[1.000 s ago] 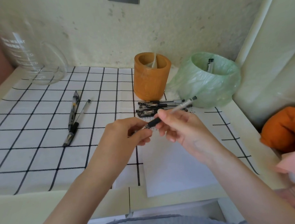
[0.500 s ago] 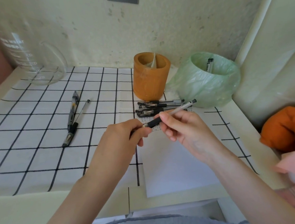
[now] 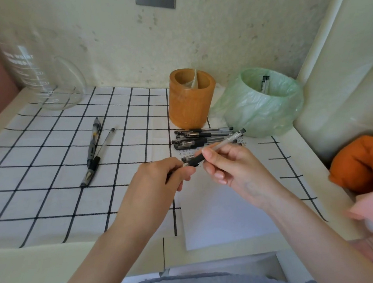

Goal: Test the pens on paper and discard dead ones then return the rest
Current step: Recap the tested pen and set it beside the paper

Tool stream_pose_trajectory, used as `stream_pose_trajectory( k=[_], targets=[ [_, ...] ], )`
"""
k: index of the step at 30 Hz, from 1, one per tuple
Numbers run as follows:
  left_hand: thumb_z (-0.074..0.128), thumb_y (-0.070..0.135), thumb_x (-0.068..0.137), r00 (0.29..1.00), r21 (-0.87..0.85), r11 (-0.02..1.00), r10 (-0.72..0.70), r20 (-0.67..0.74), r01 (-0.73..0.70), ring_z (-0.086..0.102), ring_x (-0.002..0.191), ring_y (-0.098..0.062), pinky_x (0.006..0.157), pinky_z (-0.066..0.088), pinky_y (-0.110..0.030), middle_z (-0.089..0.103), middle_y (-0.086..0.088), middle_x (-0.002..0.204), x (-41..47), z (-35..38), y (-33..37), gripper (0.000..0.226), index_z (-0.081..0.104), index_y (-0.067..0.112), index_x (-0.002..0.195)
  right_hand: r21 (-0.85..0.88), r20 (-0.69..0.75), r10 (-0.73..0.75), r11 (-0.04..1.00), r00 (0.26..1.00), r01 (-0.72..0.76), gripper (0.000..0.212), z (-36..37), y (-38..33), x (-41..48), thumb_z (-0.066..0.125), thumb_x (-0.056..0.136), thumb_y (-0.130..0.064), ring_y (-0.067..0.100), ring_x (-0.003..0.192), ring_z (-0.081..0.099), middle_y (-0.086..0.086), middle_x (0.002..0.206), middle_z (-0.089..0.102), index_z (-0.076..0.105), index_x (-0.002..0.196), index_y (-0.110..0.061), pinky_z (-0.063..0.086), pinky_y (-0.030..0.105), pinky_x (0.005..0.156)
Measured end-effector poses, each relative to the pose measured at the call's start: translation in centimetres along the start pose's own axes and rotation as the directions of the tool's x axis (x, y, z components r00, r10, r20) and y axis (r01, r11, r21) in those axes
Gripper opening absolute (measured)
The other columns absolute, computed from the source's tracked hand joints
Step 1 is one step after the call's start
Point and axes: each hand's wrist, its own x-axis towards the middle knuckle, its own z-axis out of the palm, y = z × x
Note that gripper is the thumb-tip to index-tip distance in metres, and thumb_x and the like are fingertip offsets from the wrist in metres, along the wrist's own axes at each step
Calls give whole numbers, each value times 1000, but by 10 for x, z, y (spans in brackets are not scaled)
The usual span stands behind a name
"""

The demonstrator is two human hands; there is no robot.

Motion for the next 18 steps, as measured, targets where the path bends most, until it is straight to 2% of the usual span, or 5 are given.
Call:
stream_pose_trajectory(
  k=[3,7,11,15,18],
  targets=[
    [56,33,87,999,-85,996,-40,29,42,40,42,-6,42,32,-12,49,15,46,0,2,-1,27,63,18,66,6,5,11,1000,1000,-11,34,1,-2,0,63,77,-24,7,45,40,0,54,55,62,97,4,33,16,43],
    [55,34,88,994,-140,985,-93,61,101,41,44,-4,45,34,-14,49,14,45,0,3,-4,28,64,19,66,-33,-30,-18,999,999,17,19,8,-3,-2,60,82,-21,8,43,41,1,54,58,61,88,-2,33,17,42],
    [54,35,88,992,-86,989,-119,42,123,42,41,-3,43,34,-12,51,13,46,5,2,-5,27,65,19,70,8,-96,-17,1000,995,18,19,14,5,0,55,91,-19,12,47,48,4,60,62,60,85,-2,39,18,45],
    [50,40,89,994,28,994,-102,46,101,48,43,-3,45,37,-10,57,8,54,6,3,-3,28,63,19,76,94,-63,43,995,997,-37,23,14,4,4,51,95,-18,13,58,58,7,69,65,64,85,-2,48,21,54],
    [42,51,89,984,117,982,-156,88,146,55,52,-5,52,40,-17,62,8,63,5,1,-2,35,59,22,77,122,-97,93,989,991,-81,23,14,4,7,51,96,-17,16,62,65,11,72,69,64,87,0,53,24,56]
  ],
)
